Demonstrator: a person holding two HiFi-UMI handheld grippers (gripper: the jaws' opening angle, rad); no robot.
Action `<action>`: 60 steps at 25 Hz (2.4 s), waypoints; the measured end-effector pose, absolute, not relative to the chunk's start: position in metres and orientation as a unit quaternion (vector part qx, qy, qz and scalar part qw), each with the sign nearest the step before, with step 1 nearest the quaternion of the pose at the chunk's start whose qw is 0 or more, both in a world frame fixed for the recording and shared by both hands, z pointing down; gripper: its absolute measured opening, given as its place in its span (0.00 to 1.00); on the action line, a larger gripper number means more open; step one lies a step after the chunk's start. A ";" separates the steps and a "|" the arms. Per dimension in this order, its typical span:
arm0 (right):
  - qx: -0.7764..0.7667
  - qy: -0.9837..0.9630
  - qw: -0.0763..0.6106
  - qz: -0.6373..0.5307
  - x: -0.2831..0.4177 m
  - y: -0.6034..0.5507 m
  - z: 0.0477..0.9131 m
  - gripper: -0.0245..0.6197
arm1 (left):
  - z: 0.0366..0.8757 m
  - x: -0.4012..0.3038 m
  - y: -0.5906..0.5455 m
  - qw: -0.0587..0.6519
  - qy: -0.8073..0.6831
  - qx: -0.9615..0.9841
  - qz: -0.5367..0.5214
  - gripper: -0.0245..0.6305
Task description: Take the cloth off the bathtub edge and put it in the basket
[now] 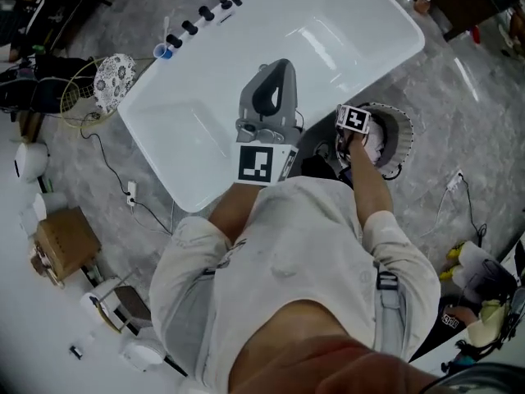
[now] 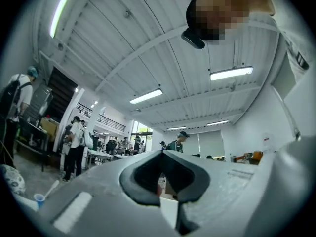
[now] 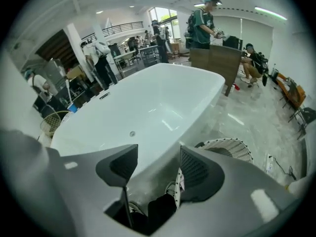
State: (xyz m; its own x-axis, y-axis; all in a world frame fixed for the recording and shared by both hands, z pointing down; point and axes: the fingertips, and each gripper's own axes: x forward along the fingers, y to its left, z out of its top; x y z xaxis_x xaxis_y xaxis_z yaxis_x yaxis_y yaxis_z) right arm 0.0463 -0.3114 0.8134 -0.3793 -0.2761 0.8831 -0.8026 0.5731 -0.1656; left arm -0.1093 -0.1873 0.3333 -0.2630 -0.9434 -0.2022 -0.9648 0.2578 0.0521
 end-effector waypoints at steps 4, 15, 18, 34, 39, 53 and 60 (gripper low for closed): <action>0.295 -0.795 0.455 0.272 -0.007 -0.283 0.814 0.46 | 0.334 -0.146 -0.140 0.072 0.829 -0.549 0.078 0.04; 0.134 -0.842 0.493 0.175 -0.147 -0.152 0.805 0.46 | 0.333 -0.221 0.031 0.087 0.918 -0.381 0.070 0.04; 0.099 -0.845 0.502 0.155 -0.171 -0.115 0.807 0.46 | 0.334 -0.232 0.070 0.091 0.931 -0.346 0.069 0.04; -0.010 -0.856 0.507 0.098 -0.224 0.023 0.805 0.46 | 0.336 -0.244 0.209 0.100 0.962 -0.246 0.059 0.04; -0.014 -0.873 0.475 0.111 -0.232 0.029 0.785 0.42 | 0.337 -0.242 0.210 0.098 0.961 -0.252 0.062 0.04; -0.085 -0.976 0.189 0.075 -0.281 0.053 0.551 0.42 | 0.329 -0.245 0.214 0.104 0.958 -0.258 0.075 0.04; -0.103 -0.991 0.054 0.065 -0.269 0.058 0.420 0.34 | 0.317 -0.244 0.218 0.113 0.958 -0.254 0.069 0.04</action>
State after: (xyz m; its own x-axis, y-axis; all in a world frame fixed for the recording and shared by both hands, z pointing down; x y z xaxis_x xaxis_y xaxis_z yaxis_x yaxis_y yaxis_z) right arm -0.2688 0.0582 0.4200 -0.9728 0.2119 0.0937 0.1979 0.9703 -0.1394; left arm -0.2444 0.2178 0.3174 -0.8457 -0.4711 -0.2506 -0.5020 0.8617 0.0743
